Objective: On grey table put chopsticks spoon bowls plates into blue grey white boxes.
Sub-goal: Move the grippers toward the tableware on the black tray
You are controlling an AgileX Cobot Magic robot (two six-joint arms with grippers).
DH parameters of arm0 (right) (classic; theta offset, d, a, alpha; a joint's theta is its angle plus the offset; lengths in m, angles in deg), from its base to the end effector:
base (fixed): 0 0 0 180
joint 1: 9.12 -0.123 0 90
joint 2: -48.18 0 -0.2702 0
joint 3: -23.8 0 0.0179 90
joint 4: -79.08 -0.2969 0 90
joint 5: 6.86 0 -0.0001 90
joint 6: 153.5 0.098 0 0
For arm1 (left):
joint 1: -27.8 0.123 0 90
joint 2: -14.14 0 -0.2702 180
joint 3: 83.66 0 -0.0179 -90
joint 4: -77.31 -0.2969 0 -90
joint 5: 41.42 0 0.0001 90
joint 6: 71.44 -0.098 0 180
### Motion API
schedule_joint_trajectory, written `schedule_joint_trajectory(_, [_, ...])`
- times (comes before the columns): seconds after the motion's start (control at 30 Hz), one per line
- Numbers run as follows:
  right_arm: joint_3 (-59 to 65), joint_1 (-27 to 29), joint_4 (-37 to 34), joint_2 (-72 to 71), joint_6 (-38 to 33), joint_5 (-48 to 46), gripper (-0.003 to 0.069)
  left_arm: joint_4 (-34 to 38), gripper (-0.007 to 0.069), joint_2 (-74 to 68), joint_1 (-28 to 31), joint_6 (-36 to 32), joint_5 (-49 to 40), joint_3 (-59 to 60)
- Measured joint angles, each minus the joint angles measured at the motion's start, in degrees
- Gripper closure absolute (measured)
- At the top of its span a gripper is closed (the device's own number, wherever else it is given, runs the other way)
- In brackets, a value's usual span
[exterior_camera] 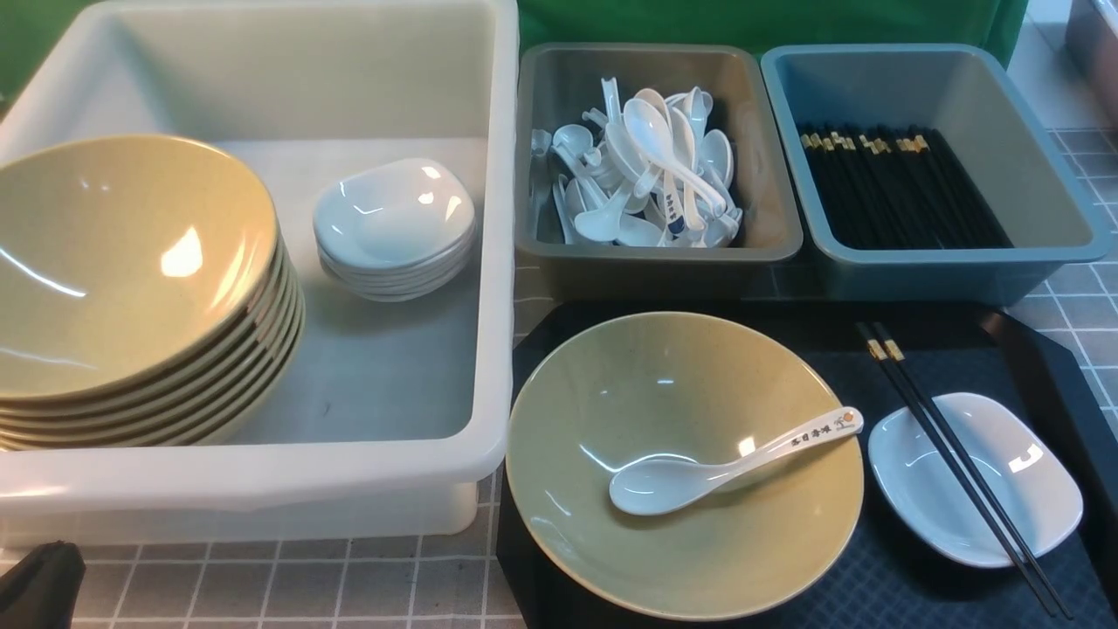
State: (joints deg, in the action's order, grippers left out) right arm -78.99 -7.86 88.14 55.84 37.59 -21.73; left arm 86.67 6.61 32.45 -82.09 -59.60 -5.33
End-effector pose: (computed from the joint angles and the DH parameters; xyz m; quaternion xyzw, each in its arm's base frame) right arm 0.1227 -0.0067 0.1870 0.0369 0.7626 -0.0094 0.6457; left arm 0.1220 0.0049 0.1742 -0.0043 0.7869 0.0145 0.6169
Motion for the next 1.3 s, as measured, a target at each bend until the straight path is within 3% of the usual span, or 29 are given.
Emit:
schedule_joint_trajectory(0.7, [0.0, 0.0, 0.0, 0.0, -0.2, -0.1, 0.0421, -2.0, 0.0635, 0.1, 0.0, -0.2, 0.9, 0.0])
schedule_joint_trajectory(0.83, [0.0, 0.0, 0.0, 0.0, -0.2, -0.1, 0.0421, 0.5, 0.0635, 0.1, 0.0, 0.7, 0.9, 0.0])
schedule_joint_trajectory(0.9, [0.0, 0.0, -1.1, 0.0, 2.2, -0.1, 0.0421, 7.6, 0.0635, 0.1, 0.0, 3.9, 0.9, 0.0])
schedule_joint_trajectory(1.0, [0.0, 0.0, -7.0, 0.0, 11.5, 0.0, 0.0421, 21.4, 0.0635, 0.1, 0.0, 11.3, 1.0, 0.0])
schedule_joint_trajectory(1.07, [0.0, 0.0, -18.5, 0.0, 28.2, 0.0, 0.0421, 35.7, 0.0635, 0.1, 0.0, 17.4, 1.4, 0.0])
schedule_joint_trajectory(1.1, [0.0, 0.0, -21.2, 0.0, 32.6, -0.1, 0.0421, 42.7, 0.0635, 0.1, 0.0, 20.2, 1.8, 0.0])
schedule_joint_trajectory(1.17, [0.0, 0.0, -24.3, 0.0, 38.6, -0.2, 0.0421, 48.5, 0.0635, 0.1, 0.0, 21.9, 2.1, 0.0])
schedule_joint_trajectory(1.3, [0.0, 0.0, -25.6, 0.0, 39.7, -0.2, 0.0421, 56.7, 0.0635, 0.1, 0.0, 22.3, 2.9, 0.0])
